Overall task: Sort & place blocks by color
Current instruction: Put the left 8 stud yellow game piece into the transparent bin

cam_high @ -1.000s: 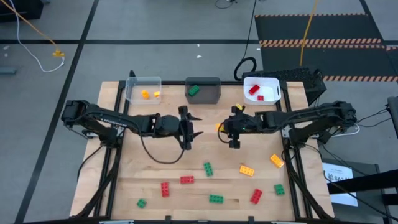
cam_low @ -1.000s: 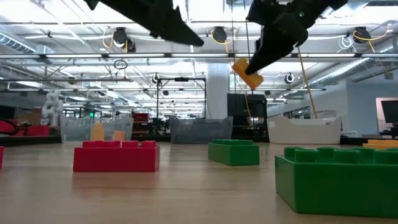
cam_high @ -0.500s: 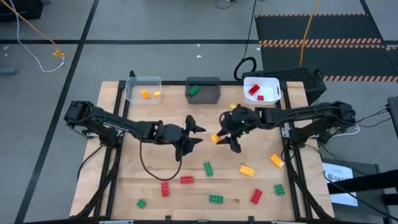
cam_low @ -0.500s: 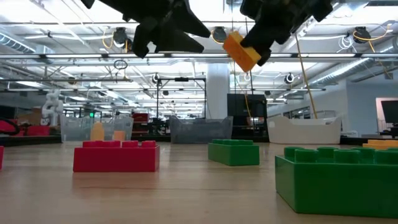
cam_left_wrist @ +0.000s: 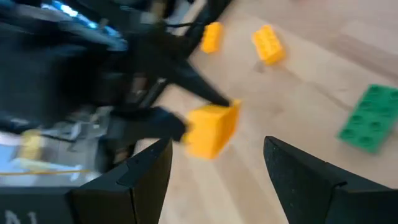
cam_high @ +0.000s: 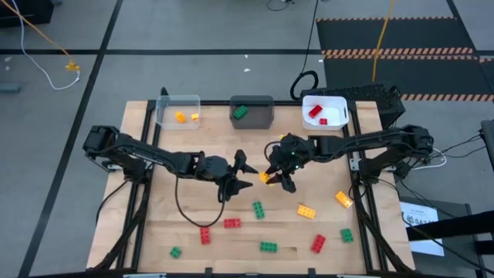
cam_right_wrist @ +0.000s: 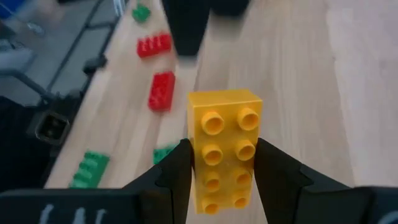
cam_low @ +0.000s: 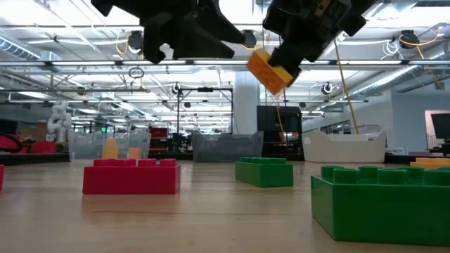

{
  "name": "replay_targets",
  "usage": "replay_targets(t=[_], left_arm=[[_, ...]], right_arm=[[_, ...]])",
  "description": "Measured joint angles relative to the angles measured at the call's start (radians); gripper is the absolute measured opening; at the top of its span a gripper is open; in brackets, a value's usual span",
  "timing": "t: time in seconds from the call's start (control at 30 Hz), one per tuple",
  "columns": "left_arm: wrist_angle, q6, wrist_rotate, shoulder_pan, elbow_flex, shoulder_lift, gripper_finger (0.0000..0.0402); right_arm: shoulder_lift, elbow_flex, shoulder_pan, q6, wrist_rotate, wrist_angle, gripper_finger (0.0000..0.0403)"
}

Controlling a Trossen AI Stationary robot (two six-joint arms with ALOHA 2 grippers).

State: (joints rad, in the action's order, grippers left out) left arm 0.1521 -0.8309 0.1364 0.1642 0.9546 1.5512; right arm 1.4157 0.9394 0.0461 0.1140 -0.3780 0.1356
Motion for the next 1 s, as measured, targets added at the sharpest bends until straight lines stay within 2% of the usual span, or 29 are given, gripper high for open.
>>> replay_targets(t=[0.2,0.9,1.0], left_arm=[[0.078,0.026,-0.026,0.001,0.003,0.062,0.0255],[0.122,0.086,-0.054,-0.031,0.005,0.113,0.0255],[0.145,0.086,-0.053,-0.030,0.005,0.119,0.0243]], right_arm=[[0.023,0.000,0.007,0.031,-0.070,-0.071,0.0130],[0.050,0.000,0.002,0.040,-0.073,-0.136,0.0130],[0.048,0.000,0.002,0.040,-0.073,-0.138,0.0130]])
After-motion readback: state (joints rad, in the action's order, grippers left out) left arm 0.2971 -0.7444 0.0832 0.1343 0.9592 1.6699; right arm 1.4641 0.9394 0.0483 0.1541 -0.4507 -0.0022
